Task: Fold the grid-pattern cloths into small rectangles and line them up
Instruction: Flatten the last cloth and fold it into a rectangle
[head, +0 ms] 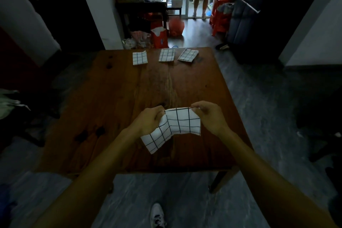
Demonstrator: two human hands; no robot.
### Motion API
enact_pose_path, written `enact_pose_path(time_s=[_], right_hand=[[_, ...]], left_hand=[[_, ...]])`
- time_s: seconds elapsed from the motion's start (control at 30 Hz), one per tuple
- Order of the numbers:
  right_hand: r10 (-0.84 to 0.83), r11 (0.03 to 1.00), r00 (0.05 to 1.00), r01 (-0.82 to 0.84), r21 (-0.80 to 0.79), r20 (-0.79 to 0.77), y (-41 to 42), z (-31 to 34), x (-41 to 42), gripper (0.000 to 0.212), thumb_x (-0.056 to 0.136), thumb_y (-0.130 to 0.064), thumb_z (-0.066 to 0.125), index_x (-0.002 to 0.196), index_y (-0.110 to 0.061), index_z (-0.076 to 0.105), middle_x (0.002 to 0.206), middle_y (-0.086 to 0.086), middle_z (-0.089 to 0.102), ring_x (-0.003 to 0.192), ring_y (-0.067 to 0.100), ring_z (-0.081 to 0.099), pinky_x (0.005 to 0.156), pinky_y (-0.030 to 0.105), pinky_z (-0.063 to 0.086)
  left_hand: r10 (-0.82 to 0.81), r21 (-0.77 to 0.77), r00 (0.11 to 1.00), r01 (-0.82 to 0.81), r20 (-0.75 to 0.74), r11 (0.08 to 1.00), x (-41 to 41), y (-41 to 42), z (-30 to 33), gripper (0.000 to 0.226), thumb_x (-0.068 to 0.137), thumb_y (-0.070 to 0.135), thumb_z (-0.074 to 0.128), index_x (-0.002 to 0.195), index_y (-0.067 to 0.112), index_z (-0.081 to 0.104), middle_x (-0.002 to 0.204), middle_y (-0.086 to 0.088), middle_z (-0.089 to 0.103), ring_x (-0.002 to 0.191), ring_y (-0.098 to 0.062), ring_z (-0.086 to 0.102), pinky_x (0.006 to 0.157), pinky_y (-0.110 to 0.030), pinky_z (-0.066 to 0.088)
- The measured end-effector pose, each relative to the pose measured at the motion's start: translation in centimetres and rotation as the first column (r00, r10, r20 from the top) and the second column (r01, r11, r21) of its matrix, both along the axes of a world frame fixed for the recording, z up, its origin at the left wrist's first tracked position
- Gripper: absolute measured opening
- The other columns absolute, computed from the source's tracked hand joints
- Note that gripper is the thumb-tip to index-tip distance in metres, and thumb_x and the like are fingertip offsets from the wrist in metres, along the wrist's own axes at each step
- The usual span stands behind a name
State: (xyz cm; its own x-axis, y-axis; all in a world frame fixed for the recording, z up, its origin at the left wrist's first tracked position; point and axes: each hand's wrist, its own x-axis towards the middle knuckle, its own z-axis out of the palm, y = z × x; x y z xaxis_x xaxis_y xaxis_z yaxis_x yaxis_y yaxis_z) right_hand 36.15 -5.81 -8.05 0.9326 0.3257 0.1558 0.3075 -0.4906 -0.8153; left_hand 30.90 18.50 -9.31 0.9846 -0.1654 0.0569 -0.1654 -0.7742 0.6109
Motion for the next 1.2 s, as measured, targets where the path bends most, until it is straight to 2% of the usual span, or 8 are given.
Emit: enact_pose_path(time_s=[0.2,0.4,0.5,0.63,0.83,0.97,1.07,1.2], right_hand=[[0.069,0.996,0.997,-0.07,0.062,0.017,1.6,0.9,0.8,0.009,0.089,-0.013,0.065,0.094,-0.017,0.071,0.092,-0.008,0.067,0.085,0.002,0.06,0.076,0.016,0.047],[0.159,0.983,0.985,-0.165,0.086,0.069,3.3,2.9,0.7,0.028,0.086,-0.008,0.067,0.112,-0.018,0.066,0.106,-0.013,0.063,0.093,-0.011,0.057,0.078,0.003,0.043],[0.109,0.993,0.992,-0.112,0.048,0.059,2.6,3.4,0.9,0.033,0.086,-0.017,0.07,0.118,-0.02,0.065,0.106,-0.019,0.059,0.091,-0.016,0.053,0.077,-0.001,0.04],[0.081,0.997,0.992,-0.08,-0.015,0.095,1.9,3.2,1.3,0.014,0.088,-0.018,0.067,0.099,-0.012,0.072,0.089,-0.01,0.064,0.082,0.005,0.058,0.074,0.022,0.047],[0.078,0.997,0.991,-0.077,-0.015,0.111,2.6,3.7,1.2,0.009,0.086,-0.021,0.068,0.093,-0.018,0.072,0.083,-0.015,0.064,0.075,-0.004,0.058,0.065,0.009,0.043],[0.01,1.0,0.997,-0.008,-0.022,0.079,1.4,3.7,1.5,0.004,0.085,-0.025,0.07,0.088,-0.025,0.071,0.082,-0.017,0.064,0.078,-0.004,0.059,0.066,0.011,0.044],[-0.009,1.0,0.995,0.007,0.023,0.1,0.7,3.7,1.5,0.006,0.084,-0.021,0.071,0.084,-0.027,0.069,0.08,-0.018,0.064,0.076,-0.004,0.059,0.065,0.008,0.043],[-0.064,0.995,0.997,0.06,0.075,0.045,0.5,3.9,1.4,0.021,0.084,-0.018,0.071,0.105,-0.021,0.069,0.087,-0.016,0.061,0.08,-0.003,0.057,0.067,0.004,0.041]], left_hand=[[0.044,-0.039,0.999,-0.044,0.02,0.998,0.6,-2.0,0.7,0.038,0.092,0.049,0.052,0.12,0.023,0.055,0.101,0.007,0.065,0.09,-0.005,0.059,0.075,-0.024,0.049],[0.117,-0.247,0.975,-0.068,0.189,0.967,1.1,-4.9,1.6,0.018,0.094,0.015,0.058,0.107,0.012,0.069,0.09,0.007,0.067,0.078,0.013,0.057,0.069,-0.002,0.039],[0.21,-0.338,0.955,-0.132,0.207,0.932,1.1,-4.4,2.3,0.016,0.094,0.014,0.056,0.101,0.013,0.071,0.093,0.006,0.069,0.083,0.01,0.06,0.073,-0.008,0.045],[0.231,-0.401,0.954,-0.138,0.194,0.906,0.8,-4.1,3.2,0.016,0.094,0.023,0.058,0.105,0.019,0.068,0.095,0.015,0.067,0.09,0.003,0.063,0.077,-0.018,0.051],[0.261,-0.413,0.921,-0.127,0.288,0.902,0.9,-5.1,4.3,0.016,0.094,0.018,0.058,0.102,0.013,0.071,0.095,0.005,0.071,0.089,-0.002,0.065,0.077,-0.018,0.052],[0.335,-0.499,0.917,-0.191,0.216,0.845,0.9,-4.0,4.8,0.014,0.094,0.021,0.057,0.095,0.02,0.071,0.09,0.011,0.071,0.088,0.0,0.066,0.076,-0.016,0.051],[0.334,-0.515,0.924,-0.198,0.187,0.834,0.6,-3.0,4.8,0.024,0.098,0.025,0.05,0.089,0.011,0.067,0.084,-0.005,0.069,0.082,-0.017,0.066,0.073,-0.031,0.055],[0.359,-0.543,0.919,-0.221,0.162,0.81,0.5,-2.6,4.6,0.03,0.1,0.025,0.045,0.086,0.003,0.061,0.081,-0.016,0.064,0.074,-0.023,0.062,0.066,-0.037,0.052]])
